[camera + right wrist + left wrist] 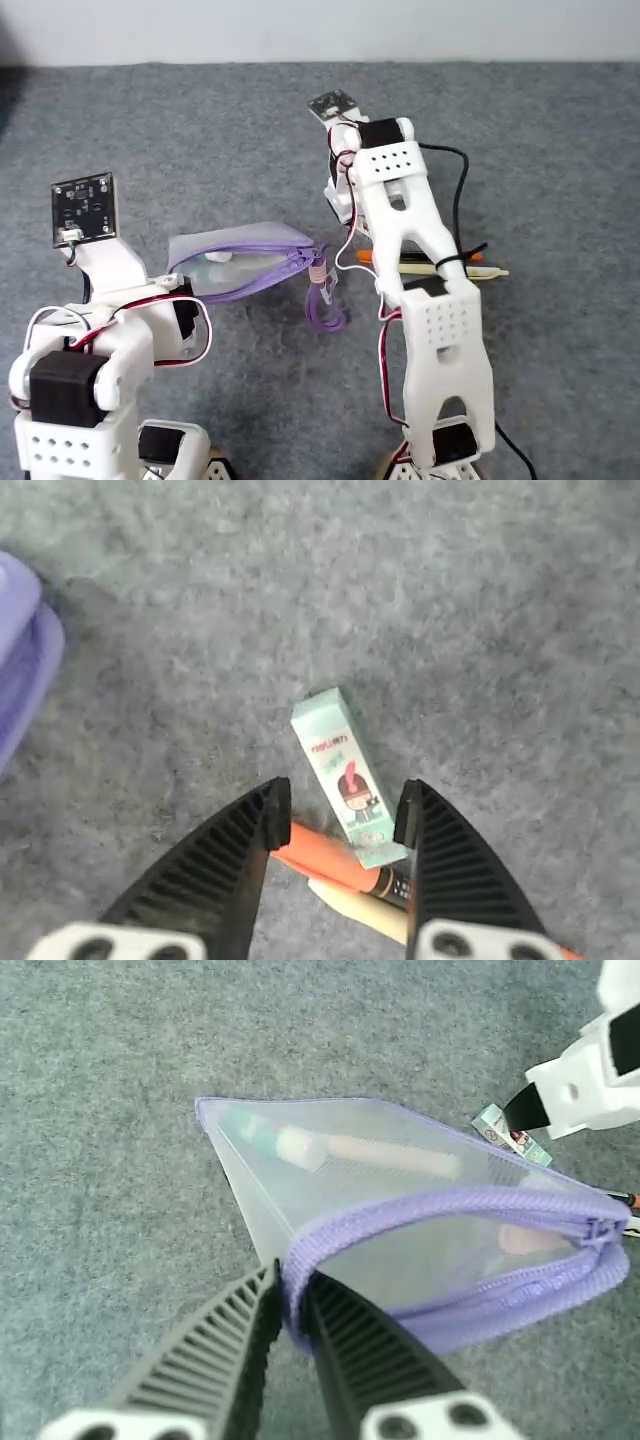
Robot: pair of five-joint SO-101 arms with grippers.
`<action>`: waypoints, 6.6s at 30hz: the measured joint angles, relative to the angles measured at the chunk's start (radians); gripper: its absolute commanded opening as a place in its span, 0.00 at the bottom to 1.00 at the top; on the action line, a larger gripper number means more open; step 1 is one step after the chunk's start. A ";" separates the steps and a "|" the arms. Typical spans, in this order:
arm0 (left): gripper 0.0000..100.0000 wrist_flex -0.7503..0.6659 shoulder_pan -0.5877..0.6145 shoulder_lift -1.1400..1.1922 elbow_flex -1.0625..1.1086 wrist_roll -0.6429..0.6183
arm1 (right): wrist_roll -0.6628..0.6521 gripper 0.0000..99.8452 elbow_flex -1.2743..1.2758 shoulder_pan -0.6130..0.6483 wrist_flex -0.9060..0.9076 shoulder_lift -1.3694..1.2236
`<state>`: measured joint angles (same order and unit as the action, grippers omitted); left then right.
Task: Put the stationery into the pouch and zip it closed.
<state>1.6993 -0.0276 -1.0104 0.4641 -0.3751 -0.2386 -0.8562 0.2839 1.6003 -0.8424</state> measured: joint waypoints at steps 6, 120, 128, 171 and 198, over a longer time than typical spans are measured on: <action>0.01 0.000 0.000 0.000 0.000 0.000 | -0.002 0.18 -0.164 0.006 0.084 -0.110; 0.01 0.000 0.000 0.005 0.000 0.000 | 0.425 0.04 1.700 0.559 -1.059 1.869; 0.01 0.000 0.000 0.005 0.000 0.000 | 0.425 0.01 1.554 0.560 -0.872 1.869; 0.01 0.000 0.002 0.008 0.000 0.000 | 0.393 0.11 1.734 0.557 -0.945 1.916; 0.01 0.000 0.000 0.008 0.000 0.000 | -0.104 0.02 1.441 -0.094 -0.203 1.405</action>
<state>1.6993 -0.0276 -1.0027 0.4641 -0.3751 -0.3429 0.5846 0.1903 1.3978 0.5631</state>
